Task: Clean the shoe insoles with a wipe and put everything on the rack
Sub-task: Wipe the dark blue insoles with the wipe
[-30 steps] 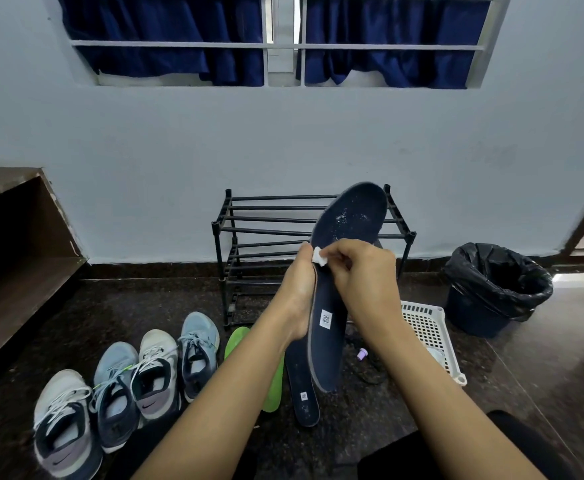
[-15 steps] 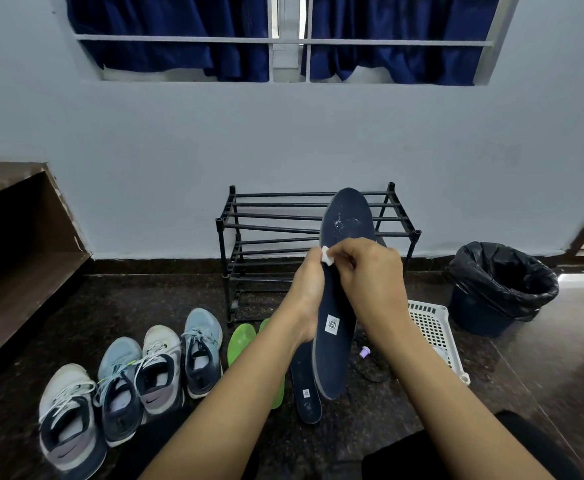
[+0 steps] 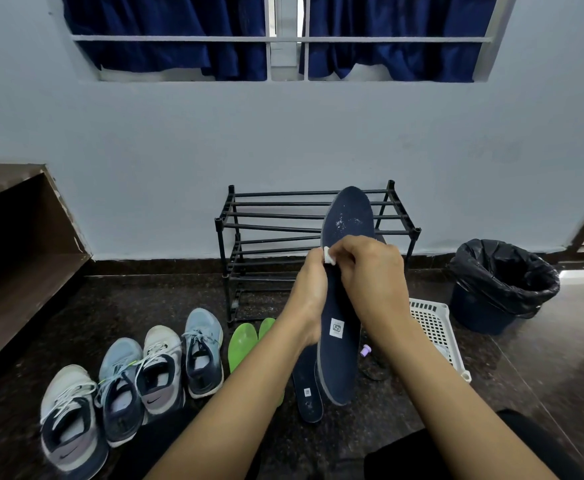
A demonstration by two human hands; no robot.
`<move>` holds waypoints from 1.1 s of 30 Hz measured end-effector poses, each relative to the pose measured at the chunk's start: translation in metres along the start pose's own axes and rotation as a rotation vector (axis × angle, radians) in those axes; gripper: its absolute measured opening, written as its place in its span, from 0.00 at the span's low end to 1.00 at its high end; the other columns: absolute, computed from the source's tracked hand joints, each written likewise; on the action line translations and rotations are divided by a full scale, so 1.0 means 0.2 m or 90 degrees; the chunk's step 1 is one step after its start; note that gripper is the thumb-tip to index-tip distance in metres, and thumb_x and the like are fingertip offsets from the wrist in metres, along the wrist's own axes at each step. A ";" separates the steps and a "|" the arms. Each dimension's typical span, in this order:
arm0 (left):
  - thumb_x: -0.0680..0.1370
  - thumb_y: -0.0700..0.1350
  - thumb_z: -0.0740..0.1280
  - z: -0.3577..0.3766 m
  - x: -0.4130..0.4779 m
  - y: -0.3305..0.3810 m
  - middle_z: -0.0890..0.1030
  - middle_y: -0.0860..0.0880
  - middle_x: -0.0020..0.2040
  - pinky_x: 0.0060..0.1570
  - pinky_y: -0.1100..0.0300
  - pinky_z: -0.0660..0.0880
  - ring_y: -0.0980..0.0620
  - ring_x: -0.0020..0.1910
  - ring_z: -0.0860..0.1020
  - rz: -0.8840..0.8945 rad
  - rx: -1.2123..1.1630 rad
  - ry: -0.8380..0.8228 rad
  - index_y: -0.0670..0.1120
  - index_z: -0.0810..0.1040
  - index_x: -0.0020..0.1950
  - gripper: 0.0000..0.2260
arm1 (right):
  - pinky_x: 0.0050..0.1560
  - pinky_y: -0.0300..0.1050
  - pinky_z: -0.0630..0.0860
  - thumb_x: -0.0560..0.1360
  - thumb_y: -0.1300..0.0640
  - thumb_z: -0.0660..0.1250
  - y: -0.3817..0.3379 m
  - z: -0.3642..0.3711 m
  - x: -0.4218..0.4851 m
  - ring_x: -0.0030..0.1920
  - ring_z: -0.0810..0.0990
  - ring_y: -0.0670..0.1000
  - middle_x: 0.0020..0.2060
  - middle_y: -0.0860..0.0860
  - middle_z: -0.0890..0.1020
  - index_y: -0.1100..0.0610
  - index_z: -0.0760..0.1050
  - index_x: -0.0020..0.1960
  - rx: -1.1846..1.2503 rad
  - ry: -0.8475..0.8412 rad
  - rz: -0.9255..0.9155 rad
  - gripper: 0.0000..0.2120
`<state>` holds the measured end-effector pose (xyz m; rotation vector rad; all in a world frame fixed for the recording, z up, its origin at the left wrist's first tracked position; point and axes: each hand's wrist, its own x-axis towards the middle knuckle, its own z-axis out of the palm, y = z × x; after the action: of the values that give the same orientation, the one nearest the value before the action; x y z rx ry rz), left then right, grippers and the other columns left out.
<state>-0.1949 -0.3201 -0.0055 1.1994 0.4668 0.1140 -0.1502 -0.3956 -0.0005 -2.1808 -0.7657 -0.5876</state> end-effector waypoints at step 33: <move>0.78 0.50 0.54 -0.01 0.02 0.03 0.76 0.49 0.27 0.29 0.63 0.70 0.51 0.26 0.75 -0.019 -0.037 0.022 0.48 0.75 0.28 0.21 | 0.42 0.45 0.76 0.71 0.65 0.67 -0.02 -0.01 -0.01 0.37 0.79 0.50 0.35 0.49 0.83 0.56 0.82 0.40 0.049 0.008 -0.045 0.07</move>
<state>-0.1911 -0.3159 -0.0020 1.1342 0.5084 0.1233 -0.1544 -0.3963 0.0013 -2.0849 -0.8488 -0.5966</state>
